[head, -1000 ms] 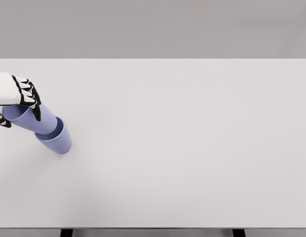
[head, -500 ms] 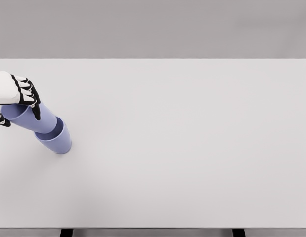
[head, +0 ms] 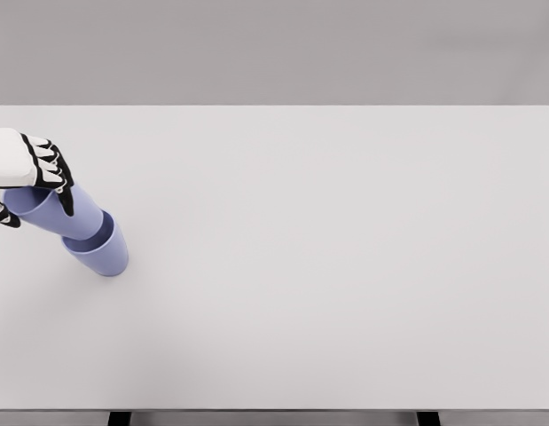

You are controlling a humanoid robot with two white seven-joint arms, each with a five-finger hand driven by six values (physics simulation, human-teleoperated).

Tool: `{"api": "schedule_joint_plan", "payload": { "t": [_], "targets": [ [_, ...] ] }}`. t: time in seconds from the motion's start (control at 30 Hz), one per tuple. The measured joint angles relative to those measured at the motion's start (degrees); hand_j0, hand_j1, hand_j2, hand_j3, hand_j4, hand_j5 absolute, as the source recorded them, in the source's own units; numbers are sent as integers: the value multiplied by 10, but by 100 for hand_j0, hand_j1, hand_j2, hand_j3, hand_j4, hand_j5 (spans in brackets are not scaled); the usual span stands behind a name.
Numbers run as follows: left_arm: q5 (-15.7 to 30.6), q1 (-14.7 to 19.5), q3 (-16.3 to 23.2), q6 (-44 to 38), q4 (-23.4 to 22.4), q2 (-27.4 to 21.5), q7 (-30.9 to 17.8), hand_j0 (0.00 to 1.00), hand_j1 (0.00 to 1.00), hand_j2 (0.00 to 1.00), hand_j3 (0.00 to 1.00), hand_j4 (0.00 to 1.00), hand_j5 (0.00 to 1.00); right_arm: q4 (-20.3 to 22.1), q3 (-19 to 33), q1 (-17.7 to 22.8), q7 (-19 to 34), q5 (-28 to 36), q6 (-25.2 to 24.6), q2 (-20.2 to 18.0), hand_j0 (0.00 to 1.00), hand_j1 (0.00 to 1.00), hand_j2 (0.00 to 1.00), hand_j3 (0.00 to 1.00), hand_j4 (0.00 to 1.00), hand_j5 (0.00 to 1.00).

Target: Place the right cup on the left cup with left arm

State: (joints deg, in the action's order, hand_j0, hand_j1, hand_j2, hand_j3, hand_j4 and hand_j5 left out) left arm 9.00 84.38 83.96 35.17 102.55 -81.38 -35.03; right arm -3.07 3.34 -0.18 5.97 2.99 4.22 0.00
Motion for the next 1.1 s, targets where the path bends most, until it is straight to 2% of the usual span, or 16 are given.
{"api": "schedule_joint_plan", "payload": {
  "t": [0.07,0.33,1.03,1.07,1.1],
  "targets": [
    [0,0,0,0,0,1,0,60,60,60,60,60,60,0,0,0,0,0,0,0,100,100,100,100,100,100],
    [0,0,0,0,0,2,0,75,75,75,75,75,75,0,0,0,0,0,0,0,100,100,100,100,100,100],
    [0,0,-1,0,0,3,0,87,87,87,87,87,87,0,0,0,0,0,0,0,100,100,100,100,100,100],
    [0,1,-1,0,0,2,0,89,89,89,89,89,89,0,0,0,0,0,0,0,100,100,100,100,100,100],
    [0,2,-2,0,0,2,0,95,95,95,95,95,95,0,0,0,0,0,0,0,100,100,100,100,100,100]
  ]
}}
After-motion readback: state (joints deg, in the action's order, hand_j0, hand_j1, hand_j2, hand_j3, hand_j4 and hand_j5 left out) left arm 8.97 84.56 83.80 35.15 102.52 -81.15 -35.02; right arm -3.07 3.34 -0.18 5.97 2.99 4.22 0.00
